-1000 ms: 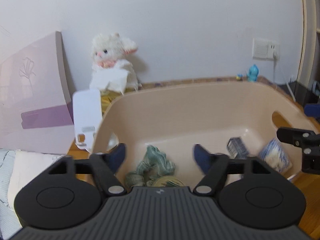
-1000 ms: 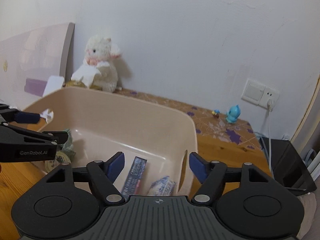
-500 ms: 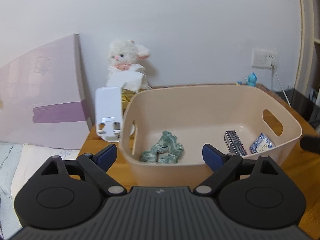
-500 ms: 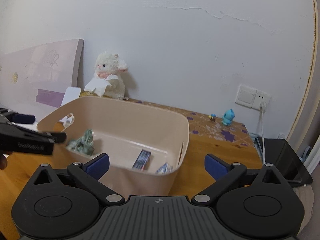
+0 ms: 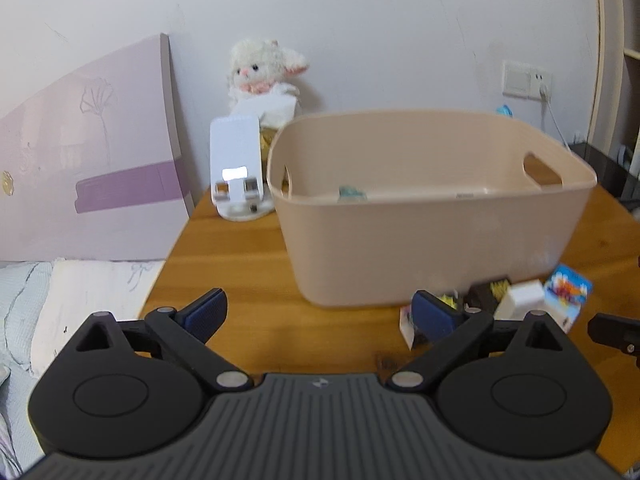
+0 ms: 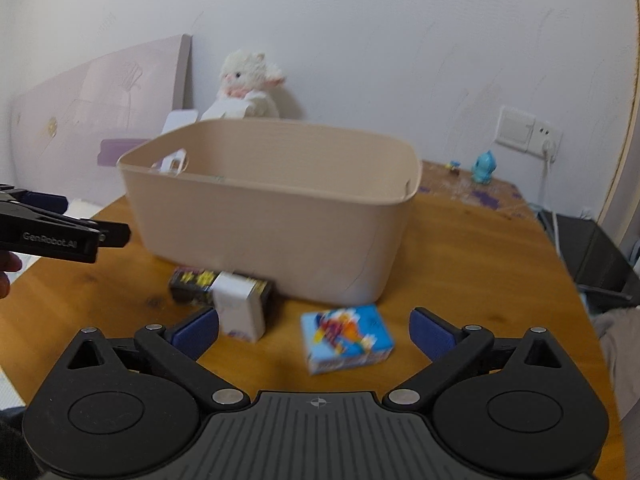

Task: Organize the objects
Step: 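Grasp the black star box with the left tool while the right tool grasps the white medicine box, then carry both boxes over the basket and open both tools to drop them, then grasp the black cube box with the left tool while the right tool grasps the blue tissue pack, then lift both items over the basket and open both tools to release them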

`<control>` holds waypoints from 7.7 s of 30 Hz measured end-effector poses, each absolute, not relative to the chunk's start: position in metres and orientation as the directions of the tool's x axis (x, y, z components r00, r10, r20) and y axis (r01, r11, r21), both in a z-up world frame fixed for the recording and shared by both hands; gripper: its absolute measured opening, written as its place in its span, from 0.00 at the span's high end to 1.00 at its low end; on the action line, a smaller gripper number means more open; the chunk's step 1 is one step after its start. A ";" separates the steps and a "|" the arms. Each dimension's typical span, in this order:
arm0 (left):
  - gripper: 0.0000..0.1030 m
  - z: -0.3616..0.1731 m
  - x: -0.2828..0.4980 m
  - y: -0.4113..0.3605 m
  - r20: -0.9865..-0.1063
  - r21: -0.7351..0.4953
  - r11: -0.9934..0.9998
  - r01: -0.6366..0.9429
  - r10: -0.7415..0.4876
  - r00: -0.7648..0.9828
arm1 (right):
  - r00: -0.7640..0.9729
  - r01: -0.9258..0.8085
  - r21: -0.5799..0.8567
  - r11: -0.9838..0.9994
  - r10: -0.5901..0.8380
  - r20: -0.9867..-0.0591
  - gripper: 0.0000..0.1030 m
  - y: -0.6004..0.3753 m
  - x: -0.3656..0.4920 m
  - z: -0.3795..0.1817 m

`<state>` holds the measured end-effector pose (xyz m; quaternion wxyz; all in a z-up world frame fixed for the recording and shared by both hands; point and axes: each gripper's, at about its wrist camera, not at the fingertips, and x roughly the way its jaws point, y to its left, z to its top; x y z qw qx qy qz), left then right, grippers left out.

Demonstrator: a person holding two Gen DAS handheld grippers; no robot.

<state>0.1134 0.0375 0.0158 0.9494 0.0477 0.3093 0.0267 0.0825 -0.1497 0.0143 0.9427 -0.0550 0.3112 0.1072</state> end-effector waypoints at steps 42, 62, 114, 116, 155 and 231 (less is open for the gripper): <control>0.03 -0.060 0.170 0.003 -0.615 0.060 0.998 -0.018 0.051 0.787 | 0.726 -0.242 0.008 0.970 0.187 -0.662 0.16 -0.114 0.123 -0.056; 0.75 -0.053 0.147 0.008 -0.623 0.016 0.994 0.109 -0.075 0.778 | 0.738 -0.203 0.082 0.976 0.207 -0.642 0.72 -0.113 0.115 -0.048; 0.75 0.023 0.262 -0.007 -0.614 0.061 0.998 0.025 0.017 0.789 | 0.824 -0.175 -0.102 0.979 0.089 -0.560 0.72 -0.157 0.237 0.057; 0.75 0.018 0.264 -0.010 -0.628 0.079 0.996 0.033 0.024 0.778 | 0.806 -0.183 -0.120 0.976 0.079 -0.587 0.72 -0.153 0.245 0.049; 0.06 0.029 0.116 -0.049 -0.586 0.117 0.992 0.052 0.027 0.810 | 0.736 -0.196 -0.041 0.980 0.119 -0.667 0.00 -0.235 0.115 0.039; 0.55 -0.005 0.108 -0.039 -0.595 0.005 0.998 0.060 -0.046 0.802 | 0.782 -0.388 -0.079 0.918 0.282 -0.557 0.58 -0.183 0.087 0.001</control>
